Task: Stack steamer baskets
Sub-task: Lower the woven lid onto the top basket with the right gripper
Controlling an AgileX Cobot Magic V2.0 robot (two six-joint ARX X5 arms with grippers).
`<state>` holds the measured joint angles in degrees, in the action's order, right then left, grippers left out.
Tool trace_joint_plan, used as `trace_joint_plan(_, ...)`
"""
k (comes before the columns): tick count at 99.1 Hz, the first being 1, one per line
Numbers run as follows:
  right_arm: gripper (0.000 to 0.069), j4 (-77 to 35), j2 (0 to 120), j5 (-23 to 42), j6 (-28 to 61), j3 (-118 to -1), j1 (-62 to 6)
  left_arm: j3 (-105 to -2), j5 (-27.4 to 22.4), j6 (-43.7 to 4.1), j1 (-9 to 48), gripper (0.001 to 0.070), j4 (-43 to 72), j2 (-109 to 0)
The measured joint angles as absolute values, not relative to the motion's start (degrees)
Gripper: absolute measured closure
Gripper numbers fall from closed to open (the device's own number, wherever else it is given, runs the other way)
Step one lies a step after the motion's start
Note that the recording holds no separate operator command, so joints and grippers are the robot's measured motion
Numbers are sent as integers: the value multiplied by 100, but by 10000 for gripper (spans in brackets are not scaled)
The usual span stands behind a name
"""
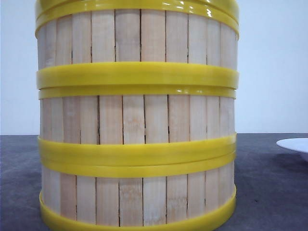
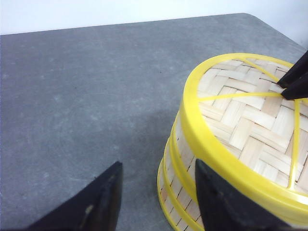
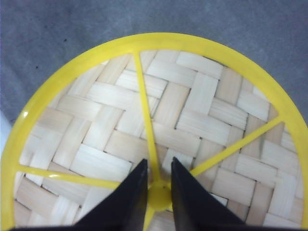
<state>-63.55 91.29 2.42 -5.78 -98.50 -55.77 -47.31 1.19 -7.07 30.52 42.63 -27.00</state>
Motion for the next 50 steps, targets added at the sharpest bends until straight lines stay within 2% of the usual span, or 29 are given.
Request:
trace_joint_plan(14, 618, -6340, 9142, 248, -578, -9850, -5577, -4731, 121, -707, 3052, 429, 4263, -2700)
trace_joint_plan(19, 570, -6309, 9153, 248, -578, -9850, -5577, -4731, 121, -707, 3052, 429, 4263, -2700)
trace_joint_plan(25, 482, -6241, 9170, 250, -578, -9850, -5577, -4731, 119, -707, 3052, 429, 4263, -2700)
trace_joint_plan(32, 429, -6215, 9172, 305, -576, -9850, -5579, -4731, 119, -707, 3052, 429, 4263, -2700)
trace_joint_plan(50, 402, -5905, 8906, 869, -534, -9850, -5581, -4731, 121, -707, 3052, 429, 4265, -2700)
